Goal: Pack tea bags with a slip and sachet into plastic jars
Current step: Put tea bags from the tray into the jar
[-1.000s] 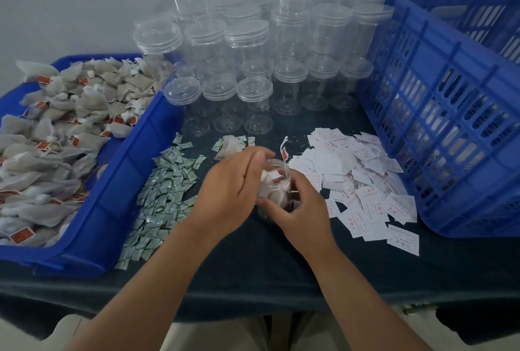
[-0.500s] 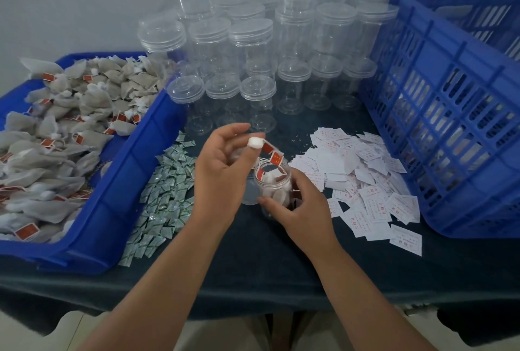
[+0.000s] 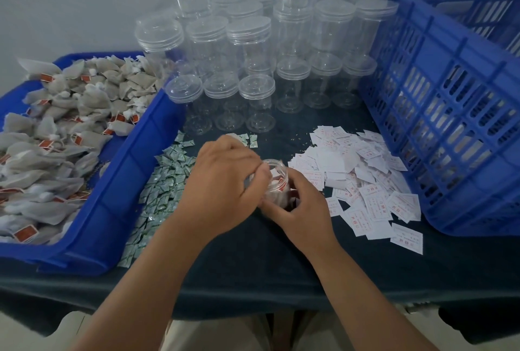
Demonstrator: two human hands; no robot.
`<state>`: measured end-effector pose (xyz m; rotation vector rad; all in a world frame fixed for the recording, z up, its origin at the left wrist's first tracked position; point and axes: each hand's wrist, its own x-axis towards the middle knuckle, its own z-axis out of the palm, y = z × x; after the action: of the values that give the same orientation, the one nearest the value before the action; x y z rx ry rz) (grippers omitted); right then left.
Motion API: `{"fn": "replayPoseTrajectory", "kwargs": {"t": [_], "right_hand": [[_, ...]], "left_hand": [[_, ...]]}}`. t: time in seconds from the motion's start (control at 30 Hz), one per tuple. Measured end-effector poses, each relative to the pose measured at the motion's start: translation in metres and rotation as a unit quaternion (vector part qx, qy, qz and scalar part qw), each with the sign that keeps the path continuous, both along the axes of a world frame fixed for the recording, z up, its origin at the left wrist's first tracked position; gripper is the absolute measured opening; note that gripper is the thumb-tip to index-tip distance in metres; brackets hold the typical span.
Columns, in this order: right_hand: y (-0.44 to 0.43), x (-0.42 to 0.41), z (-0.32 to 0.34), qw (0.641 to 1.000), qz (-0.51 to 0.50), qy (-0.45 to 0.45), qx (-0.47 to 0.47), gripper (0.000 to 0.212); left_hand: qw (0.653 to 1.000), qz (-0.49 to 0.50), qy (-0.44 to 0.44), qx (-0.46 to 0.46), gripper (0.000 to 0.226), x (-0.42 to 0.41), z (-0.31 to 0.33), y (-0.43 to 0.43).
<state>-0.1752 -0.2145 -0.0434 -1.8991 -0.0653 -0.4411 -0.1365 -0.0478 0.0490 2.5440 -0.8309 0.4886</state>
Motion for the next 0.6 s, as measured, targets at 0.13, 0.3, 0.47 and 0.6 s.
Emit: {"fn": "replayPoseTrajectory", "kwargs": {"t": [0.13,0.3,0.47,0.6], "right_hand": [[-0.001,0.000,-0.005,0.999,0.007,0.009,-0.030,0.048],[0.001,0.002,-0.005,0.999,0.025,0.018,-0.017,0.049],[-0.002,0.002,-0.007,0.999,0.012,0.027,-0.026,0.052],[-0.002,0.002,-0.004,0.999,0.010,0.033,-0.015,0.046]], "left_hand": [[0.970,-0.019,0.172,0.172,0.053,-0.002,-0.010,-0.009],[0.989,-0.025,0.142,0.029,0.055,0.007,-0.018,-0.002],[0.955,0.195,0.102,-0.198,0.044,0.056,-0.047,0.016],[0.947,0.254,0.187,-0.059,0.059,0.104,-0.084,0.022]]}}
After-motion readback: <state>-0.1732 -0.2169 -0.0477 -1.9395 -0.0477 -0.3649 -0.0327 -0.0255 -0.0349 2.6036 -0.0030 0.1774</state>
